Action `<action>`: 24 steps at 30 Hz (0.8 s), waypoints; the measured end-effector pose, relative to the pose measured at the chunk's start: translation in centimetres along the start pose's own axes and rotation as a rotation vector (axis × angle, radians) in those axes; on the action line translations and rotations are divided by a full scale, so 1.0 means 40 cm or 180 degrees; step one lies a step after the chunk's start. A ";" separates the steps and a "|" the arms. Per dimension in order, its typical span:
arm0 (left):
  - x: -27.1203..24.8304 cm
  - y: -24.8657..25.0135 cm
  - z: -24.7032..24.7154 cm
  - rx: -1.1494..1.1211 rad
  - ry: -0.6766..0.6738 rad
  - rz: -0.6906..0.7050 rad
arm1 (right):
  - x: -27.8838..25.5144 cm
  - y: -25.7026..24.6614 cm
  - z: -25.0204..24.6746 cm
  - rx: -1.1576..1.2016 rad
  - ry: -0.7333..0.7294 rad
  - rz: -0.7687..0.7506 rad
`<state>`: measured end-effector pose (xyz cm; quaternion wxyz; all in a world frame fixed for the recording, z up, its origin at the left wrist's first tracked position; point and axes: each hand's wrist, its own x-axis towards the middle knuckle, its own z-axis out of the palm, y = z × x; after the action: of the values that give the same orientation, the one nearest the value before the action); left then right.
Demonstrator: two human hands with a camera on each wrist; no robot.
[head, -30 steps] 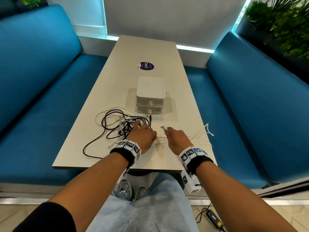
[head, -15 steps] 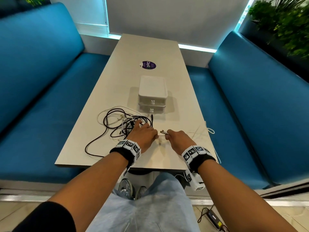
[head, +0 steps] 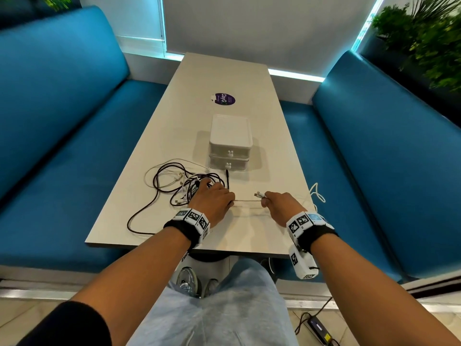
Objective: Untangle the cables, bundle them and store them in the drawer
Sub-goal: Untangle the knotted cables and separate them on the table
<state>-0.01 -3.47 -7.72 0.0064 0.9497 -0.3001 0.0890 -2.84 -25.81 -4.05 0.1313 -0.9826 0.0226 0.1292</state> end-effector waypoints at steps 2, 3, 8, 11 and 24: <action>-0.003 0.003 0.005 0.0007 0.0066 -0.0042 | 0.001 0.005 -0.005 0.0007 -0.0019 0.0081; -0.003 0.006 0.006 -0.0011 0.0097 -0.0060 | 0.002 0.006 -0.006 -0.0009 -0.0042 0.0120; 0.004 0.009 -0.014 -0.0400 0.0083 -0.0101 | 0.008 0.007 -0.006 -0.0084 -0.0111 0.0237; -0.002 -0.002 -0.036 -0.0660 0.0010 -0.0186 | 0.006 0.003 -0.010 -0.0133 -0.0070 0.0216; -0.020 -0.029 -0.055 -0.0215 -0.0113 0.0089 | 0.006 0.023 -0.028 -0.0187 0.0075 0.0648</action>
<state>-0.34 -1.92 -5.65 0.0319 0.9461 -0.3162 0.0621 -2.41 -27.00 -3.32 0.0884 -0.9801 0.1201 0.1309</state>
